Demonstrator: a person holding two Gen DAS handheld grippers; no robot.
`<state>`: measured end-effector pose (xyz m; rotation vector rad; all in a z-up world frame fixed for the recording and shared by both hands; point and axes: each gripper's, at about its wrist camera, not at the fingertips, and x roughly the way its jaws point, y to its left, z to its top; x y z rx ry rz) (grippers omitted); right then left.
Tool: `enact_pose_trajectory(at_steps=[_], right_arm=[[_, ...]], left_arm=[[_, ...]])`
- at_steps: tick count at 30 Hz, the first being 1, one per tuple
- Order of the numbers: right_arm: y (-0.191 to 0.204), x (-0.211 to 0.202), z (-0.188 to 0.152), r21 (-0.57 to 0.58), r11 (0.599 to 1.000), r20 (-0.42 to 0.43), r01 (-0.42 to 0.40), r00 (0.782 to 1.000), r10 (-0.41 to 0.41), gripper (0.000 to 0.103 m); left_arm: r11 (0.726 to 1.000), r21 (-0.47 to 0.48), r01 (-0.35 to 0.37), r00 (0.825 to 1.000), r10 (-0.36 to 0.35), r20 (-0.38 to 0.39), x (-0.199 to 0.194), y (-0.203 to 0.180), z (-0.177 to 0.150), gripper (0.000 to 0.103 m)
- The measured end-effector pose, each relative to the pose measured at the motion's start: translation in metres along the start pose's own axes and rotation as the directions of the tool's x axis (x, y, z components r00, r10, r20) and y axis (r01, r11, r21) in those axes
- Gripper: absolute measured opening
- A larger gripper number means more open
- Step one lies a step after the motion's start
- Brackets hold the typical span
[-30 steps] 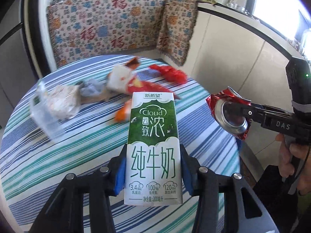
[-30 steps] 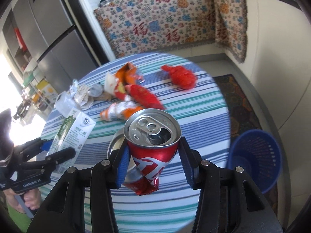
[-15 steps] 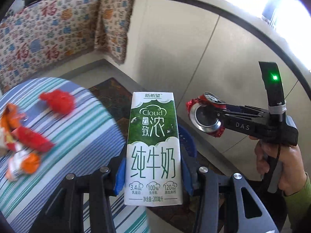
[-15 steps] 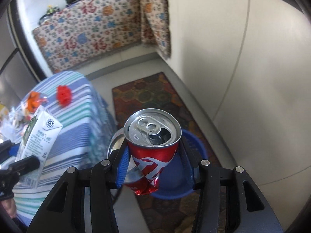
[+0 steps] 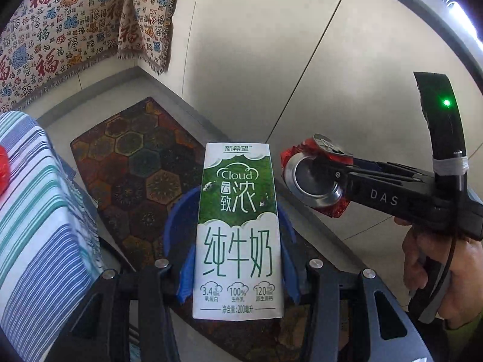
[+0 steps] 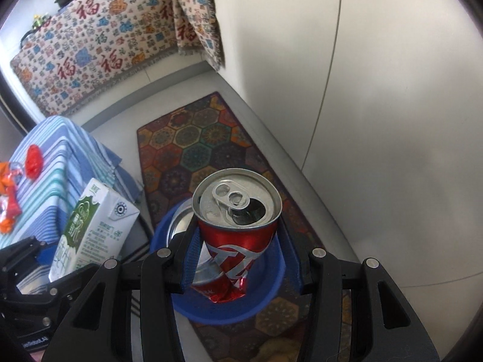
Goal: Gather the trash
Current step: 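Carry carton and can over the blue wastebasket and open both tools, then return both tools to the table and move the left tool to the clear plastic box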
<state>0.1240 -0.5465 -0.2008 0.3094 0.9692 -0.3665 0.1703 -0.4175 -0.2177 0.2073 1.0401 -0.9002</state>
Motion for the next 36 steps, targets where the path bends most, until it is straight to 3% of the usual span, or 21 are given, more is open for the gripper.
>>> enact_pose_trajectory(at_steps=[4,5,6,7,10,14,19,24,28,32,36], right_arm=[[-0.005,0.01,0.0,0.022,1.0,-0.018,-0.011,1.0,0.011,0.051],[-0.006,0.013,0.001,0.027,0.999,-0.018,-0.02,1.0,0.021,0.052],[-0.008,0.016,0.001,0.036,0.999,-0.015,-0.037,0.999,0.038,0.056],[-0.01,0.017,0.001,0.053,0.997,-0.009,-0.051,0.999,0.051,0.069],[-0.017,0.013,0.0,0.086,0.994,0.008,-0.066,0.998,0.065,0.072],[-0.013,-0.012,0.003,0.062,0.997,0.092,-0.045,0.995,0.039,0.072],[0.002,-0.06,0.005,0.02,0.999,0.232,-0.037,0.972,0.031,0.075],[0.032,-0.097,-0.001,-0.057,0.998,0.343,-0.01,0.939,0.029,0.077],[0.07,-0.106,-0.011,-0.131,0.991,0.378,-0.006,0.924,0.055,0.077],[0.127,-0.109,-0.031,-0.239,0.971,0.378,-0.032,0.918,0.123,0.077],[0.189,-0.105,-0.061,-0.337,0.932,0.3,-0.132,0.924,0.239,0.078]], left_arm=[[1.0,0.001,0.012,1.0,-0.012,0.005,0.016,0.0,0.003,0.05],[1.0,-0.003,0.022,1.0,-0.022,0.0,0.021,0.0,0.006,0.061],[1.0,-0.014,0.021,1.0,-0.022,-0.003,0.025,0.002,0.008,0.069],[0.999,-0.028,0.016,1.0,-0.016,0.003,0.028,0.004,0.01,0.07],[0.999,-0.044,0.022,1.0,-0.021,0.017,0.029,0.004,0.016,0.07],[1.0,-0.017,0.003,0.999,-0.002,0.055,0.005,0.005,0.017,0.07],[0.999,-0.032,-0.003,0.991,0.007,0.132,-0.051,0.014,0.005,0.07],[0.996,-0.075,-0.05,0.984,0.062,0.17,-0.112,0.039,-0.035,0.07],[0.979,-0.116,-0.17,0.971,0.186,0.149,-0.152,0.072,-0.086,0.07],[0.943,-0.175,-0.283,0.947,0.304,0.102,-0.188,0.112,-0.135,0.07],[0.901,-0.241,-0.362,0.917,0.391,0.084,-0.222,0.153,-0.182,0.07]])
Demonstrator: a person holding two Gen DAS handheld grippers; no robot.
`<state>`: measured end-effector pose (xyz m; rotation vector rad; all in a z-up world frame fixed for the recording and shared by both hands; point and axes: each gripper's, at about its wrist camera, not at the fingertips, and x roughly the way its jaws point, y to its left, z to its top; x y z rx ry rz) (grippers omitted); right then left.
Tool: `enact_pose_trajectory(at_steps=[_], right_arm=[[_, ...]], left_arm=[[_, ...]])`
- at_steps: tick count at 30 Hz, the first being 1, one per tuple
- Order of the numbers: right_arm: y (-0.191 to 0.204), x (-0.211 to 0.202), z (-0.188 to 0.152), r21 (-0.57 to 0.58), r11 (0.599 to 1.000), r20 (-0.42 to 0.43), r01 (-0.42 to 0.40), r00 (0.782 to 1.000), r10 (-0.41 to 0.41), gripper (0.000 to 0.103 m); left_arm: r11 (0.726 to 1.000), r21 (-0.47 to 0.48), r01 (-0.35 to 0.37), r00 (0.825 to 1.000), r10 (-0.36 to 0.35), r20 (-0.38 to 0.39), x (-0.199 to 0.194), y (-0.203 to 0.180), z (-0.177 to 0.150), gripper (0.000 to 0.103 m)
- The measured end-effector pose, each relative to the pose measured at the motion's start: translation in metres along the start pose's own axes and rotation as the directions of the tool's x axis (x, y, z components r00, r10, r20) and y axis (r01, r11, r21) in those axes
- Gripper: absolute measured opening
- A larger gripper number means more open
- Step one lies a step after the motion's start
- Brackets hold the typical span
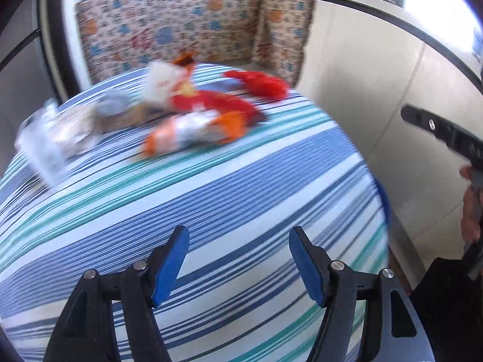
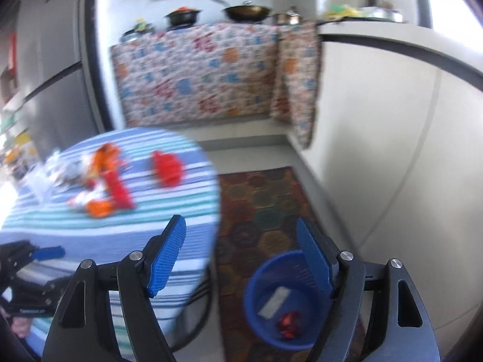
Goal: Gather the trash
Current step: 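Return both tools to the table and move the left tool to the clear plastic box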
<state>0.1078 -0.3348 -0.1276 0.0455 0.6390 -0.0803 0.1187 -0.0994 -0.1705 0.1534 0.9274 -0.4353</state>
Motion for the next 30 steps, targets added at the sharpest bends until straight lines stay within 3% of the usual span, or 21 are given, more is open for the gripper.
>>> enact_pose_trajectory(at_steps=[6,12,14,17,23,30], right_arm=[[0.107,0.024,-0.034,-0.091,0.978,-0.142,-0.186,0.975,0.172,0.078],[0.173,0.059,-0.052,-0.123,0.967,-0.269,-0.223,0.945,0.184,0.078],[0.179,0.072,-0.052,-0.113,0.971,-0.29,-0.212,0.941,0.171,0.081],[0.191,0.079,-0.051,-0.144,0.975,-0.279,-0.169,0.952,0.124,0.086],[0.196,0.093,-0.048,-0.123,0.984,-0.268,-0.128,0.959,0.091,0.097],[0.197,0.094,-0.047,-0.121,0.985,-0.27,-0.124,0.959,0.087,0.099]], left_arm=[[0.989,-0.093,-0.112,0.994,0.112,-0.005,-0.013,0.078,-0.028,0.07],[0.975,-0.14,-0.172,0.985,0.171,-0.014,-0.015,0.12,-0.036,0.07],[0.974,-0.138,-0.178,0.984,0.179,-0.009,-0.017,0.131,-0.039,0.071],[0.971,-0.146,-0.188,0.982,0.19,-0.002,-0.017,0.14,-0.039,0.078],[0.971,-0.15,-0.186,0.982,0.188,0.004,-0.009,0.145,-0.031,0.08],[0.97,-0.201,-0.138,0.973,0.17,0.154,-0.045,0.171,0.03,0.08]])
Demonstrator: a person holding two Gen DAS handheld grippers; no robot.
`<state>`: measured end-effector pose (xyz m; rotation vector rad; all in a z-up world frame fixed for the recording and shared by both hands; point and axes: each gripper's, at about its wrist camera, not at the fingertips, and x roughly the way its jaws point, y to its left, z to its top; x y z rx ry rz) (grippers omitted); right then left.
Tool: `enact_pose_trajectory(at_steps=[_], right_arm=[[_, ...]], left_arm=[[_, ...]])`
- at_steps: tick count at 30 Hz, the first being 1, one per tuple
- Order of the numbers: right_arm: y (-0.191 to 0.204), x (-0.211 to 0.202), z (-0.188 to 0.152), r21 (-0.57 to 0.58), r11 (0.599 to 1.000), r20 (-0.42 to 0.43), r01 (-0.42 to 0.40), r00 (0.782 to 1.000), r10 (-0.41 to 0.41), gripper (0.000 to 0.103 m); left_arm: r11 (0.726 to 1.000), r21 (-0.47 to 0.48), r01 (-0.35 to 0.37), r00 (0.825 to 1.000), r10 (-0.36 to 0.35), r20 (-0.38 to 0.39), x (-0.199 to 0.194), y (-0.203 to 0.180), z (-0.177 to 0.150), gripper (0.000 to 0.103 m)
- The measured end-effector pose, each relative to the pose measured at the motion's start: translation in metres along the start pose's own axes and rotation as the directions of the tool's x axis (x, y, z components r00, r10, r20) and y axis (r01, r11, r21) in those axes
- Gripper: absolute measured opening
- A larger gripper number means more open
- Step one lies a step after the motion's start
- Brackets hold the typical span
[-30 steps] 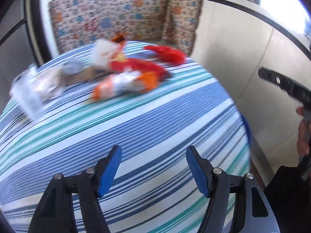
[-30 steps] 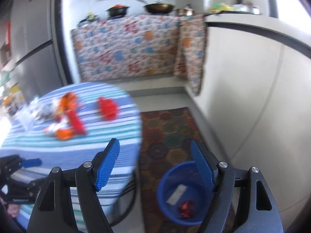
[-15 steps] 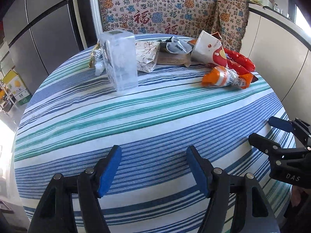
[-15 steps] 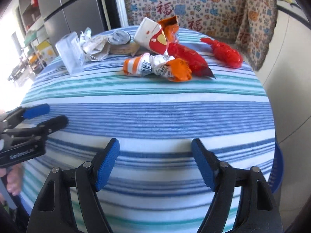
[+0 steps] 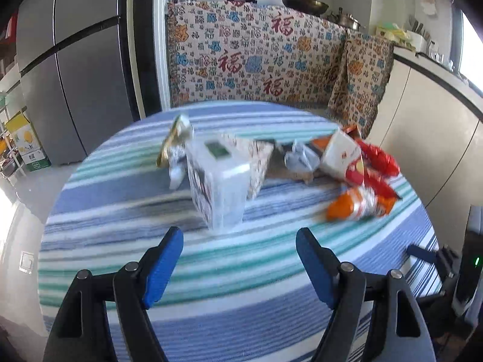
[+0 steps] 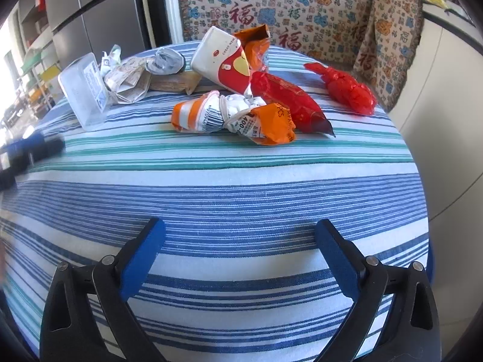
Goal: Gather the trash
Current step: 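Return both tools to the table and move the left tool to the clear plastic box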
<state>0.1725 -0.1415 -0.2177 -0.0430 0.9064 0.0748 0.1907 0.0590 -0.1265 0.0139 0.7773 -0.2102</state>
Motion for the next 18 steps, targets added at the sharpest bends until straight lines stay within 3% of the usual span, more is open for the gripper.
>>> enact_pose_trajectory(at_steps=[3,7,9,10,11,15,18], right_arm=[[0.0,0.0,0.0,0.0,1.0,0.001,0.0,1.0,0.0,0.099],[0.0,0.0,-0.001,0.0,1.0,0.002,0.0,1.0,0.0,0.099],[0.0,0.0,-0.001,0.0,1.0,0.003,0.001,1.0,-0.001,0.099],[0.0,0.0,-0.001,0.001,1.0,0.004,0.001,1.0,-0.001,0.099],[0.0,0.0,-0.001,0.001,1.0,0.006,0.002,1.0,-0.002,0.099],[0.0,0.0,-0.002,0.002,1.0,0.007,0.002,1.0,-0.002,0.099],[0.0,0.0,-0.002,0.002,1.0,0.007,0.002,1.0,-0.002,0.099]], left_arm=[[1.0,-0.006,-0.013,1.0,0.013,0.019,0.008,0.006,0.038,0.08],[1.0,-0.023,0.012,0.998,-0.013,-0.064,0.04,0.012,0.057,0.08],[0.999,-0.032,0.023,0.997,-0.026,-0.067,0.042,0.016,0.052,0.074],[0.999,-0.031,0.024,0.998,-0.026,-0.064,0.041,0.019,0.049,0.066],[0.999,-0.032,0.03,0.997,-0.032,-0.066,0.038,0.021,0.046,0.05],[0.996,-0.077,0.049,0.998,-0.053,-0.046,0.01,0.041,0.025,0.041],[0.992,-0.121,0.039,0.997,-0.046,-0.055,-0.01,0.063,-0.005,0.041]])
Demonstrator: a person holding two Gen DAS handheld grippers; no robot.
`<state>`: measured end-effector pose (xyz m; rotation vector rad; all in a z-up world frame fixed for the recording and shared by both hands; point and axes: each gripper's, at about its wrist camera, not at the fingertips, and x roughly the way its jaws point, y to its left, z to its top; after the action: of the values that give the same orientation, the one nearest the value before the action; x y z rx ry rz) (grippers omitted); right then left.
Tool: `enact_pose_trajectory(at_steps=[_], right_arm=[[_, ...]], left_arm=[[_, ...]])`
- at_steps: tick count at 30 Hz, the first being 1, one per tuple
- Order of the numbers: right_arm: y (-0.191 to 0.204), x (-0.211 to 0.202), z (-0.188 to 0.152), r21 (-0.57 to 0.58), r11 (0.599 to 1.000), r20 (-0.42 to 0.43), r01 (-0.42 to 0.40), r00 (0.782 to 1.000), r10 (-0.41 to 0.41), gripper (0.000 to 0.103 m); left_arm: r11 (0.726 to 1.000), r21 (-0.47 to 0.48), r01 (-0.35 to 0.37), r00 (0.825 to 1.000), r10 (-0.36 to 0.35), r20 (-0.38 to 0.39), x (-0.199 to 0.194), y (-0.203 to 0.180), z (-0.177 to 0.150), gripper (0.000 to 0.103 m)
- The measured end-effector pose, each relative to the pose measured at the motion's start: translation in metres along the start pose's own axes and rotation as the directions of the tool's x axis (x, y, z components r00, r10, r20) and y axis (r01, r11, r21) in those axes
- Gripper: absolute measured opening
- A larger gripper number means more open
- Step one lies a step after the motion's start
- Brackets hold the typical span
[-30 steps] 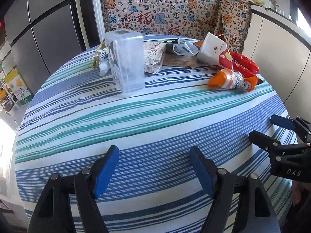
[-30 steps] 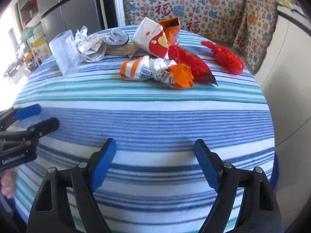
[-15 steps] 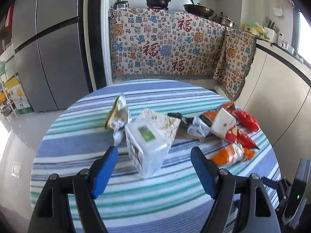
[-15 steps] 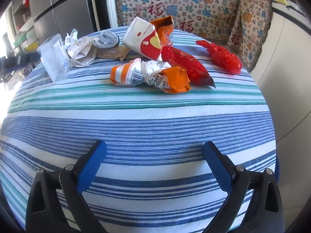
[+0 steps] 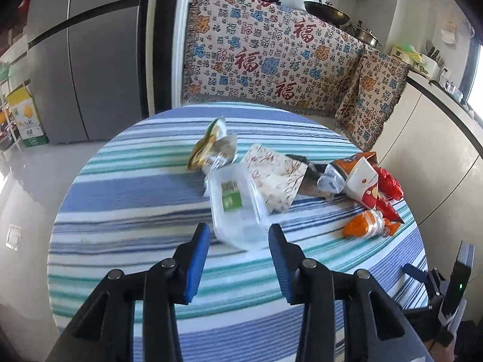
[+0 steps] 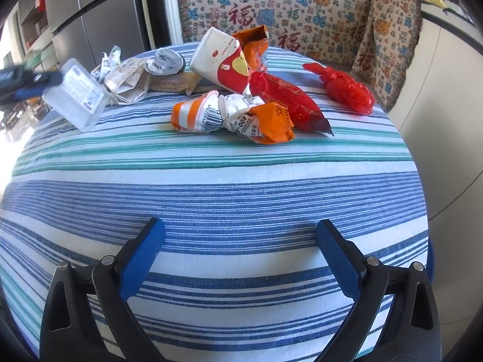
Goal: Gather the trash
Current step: 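Return both tools to the table and move the left tool to the clear plastic box, then grasp the clear plastic box with the left tool while the right tool grasps the orange-white wrapper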
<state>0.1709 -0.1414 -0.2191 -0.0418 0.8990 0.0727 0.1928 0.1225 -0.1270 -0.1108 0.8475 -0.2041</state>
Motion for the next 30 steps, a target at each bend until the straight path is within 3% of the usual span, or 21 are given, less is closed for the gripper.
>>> enact_pose_trajectory(at_steps=[4,8,11,15,18,22,26,28,30], right_arm=[[0.0,0.0,0.0,0.0,1.0,0.0,0.0,1.0,0.0,0.099],[0.0,0.0,0.0,0.0,1.0,0.0,0.001,1.0,-0.001,0.099],[0.0,0.0,-0.001,0.0,1.0,0.0,0.002,1.0,-0.002,0.099],[0.0,0.0,-0.001,-0.001,1.0,0.001,0.002,1.0,-0.002,0.099],[0.0,0.0,-0.002,-0.001,1.0,0.002,0.004,1.0,-0.004,0.099],[0.0,0.0,-0.003,-0.001,1.0,0.003,0.006,1.0,-0.006,0.099],[0.0,0.0,-0.003,-0.001,1.0,0.003,0.006,1.0,-0.006,0.099],[0.0,0.0,-0.003,-0.001,1.0,0.003,0.006,1.0,-0.006,0.099],[0.0,0.0,-0.003,-0.001,1.0,0.003,0.006,1.0,-0.006,0.099]], left_arm=[[0.999,-0.023,-0.033,0.999,0.032,-0.044,-0.012,0.024,-0.036,0.043],[0.998,0.005,-0.058,0.997,0.058,-0.049,-0.012,0.036,-0.055,0.066],[1.0,-0.014,-0.022,1.0,0.022,0.019,-0.015,0.046,-0.04,0.069],[0.998,0.01,0.062,0.994,-0.062,0.085,-0.001,0.062,0.005,0.075],[0.979,0.114,0.169,0.985,-0.172,0.019,0.023,0.06,0.036,0.075],[0.951,0.269,0.155,0.988,-0.145,-0.056,0.057,0.048,0.064,0.075],[0.919,0.293,0.265,0.955,-0.208,-0.212,0.084,0.043,0.064,0.075],[0.904,0.323,0.28,0.948,-0.206,-0.244,0.078,0.036,0.053,0.075],[0.896,0.297,0.331,0.926,-0.248,-0.283,0.064,0.03,0.035,0.075]])
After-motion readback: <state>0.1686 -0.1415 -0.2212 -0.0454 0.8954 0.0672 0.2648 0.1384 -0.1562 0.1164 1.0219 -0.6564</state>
